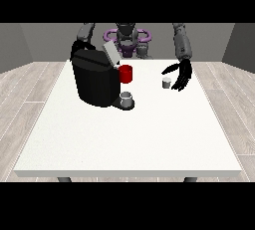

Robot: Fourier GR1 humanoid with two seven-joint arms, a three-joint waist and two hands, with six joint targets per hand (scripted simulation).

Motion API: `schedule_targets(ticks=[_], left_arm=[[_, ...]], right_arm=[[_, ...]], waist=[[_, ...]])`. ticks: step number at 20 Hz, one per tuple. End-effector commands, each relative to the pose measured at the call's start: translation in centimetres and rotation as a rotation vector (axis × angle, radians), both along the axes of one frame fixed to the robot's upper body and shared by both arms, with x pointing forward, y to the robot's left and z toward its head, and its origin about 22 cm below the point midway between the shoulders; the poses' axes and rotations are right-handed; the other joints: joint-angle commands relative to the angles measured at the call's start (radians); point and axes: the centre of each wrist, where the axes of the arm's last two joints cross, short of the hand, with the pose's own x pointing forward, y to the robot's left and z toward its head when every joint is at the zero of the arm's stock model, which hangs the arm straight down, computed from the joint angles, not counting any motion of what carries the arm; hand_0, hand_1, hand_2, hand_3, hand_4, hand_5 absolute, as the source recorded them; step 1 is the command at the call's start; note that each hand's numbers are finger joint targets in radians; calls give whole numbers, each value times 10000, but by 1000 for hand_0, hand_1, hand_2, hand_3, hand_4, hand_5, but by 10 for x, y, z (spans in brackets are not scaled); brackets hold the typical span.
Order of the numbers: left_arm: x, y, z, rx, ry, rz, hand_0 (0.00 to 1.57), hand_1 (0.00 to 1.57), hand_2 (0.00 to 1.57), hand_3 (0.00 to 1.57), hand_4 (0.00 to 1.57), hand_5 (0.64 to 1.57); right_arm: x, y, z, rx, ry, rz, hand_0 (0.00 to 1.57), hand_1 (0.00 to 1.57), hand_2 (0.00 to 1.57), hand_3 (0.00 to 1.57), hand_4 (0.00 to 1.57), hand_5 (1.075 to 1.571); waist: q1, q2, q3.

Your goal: Insert the coffee pod into the coffee machine and close the lid

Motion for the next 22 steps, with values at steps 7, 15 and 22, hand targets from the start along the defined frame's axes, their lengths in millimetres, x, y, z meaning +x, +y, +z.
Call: schedule_targets(ticks=[7, 15, 22], left_arm=[[4, -16, -16, 1337, -652, 72, 719, 719, 851, 619, 151, 1571], [9, -22, -19, 2498, -1503, 153, 971, 971, 1086, 863, 323, 1571], [19, -7, -3, 3053, -1241, -437, 1174, 1174, 1286, 1183, 412, 1571]], right_arm=[[-4, -1, -9, -198, 670, 84, 0, 0, 0, 0, 515, 1571], [13, -5, 6, 468, -250, 54, 0, 0, 0, 0, 500, 1571], [8, 7, 0, 443, 17, -48, 0, 0, 0, 0, 487, 1571]], waist=[[-119, -294, -3], [-194, 258, -1], [-161, 116, -1]])
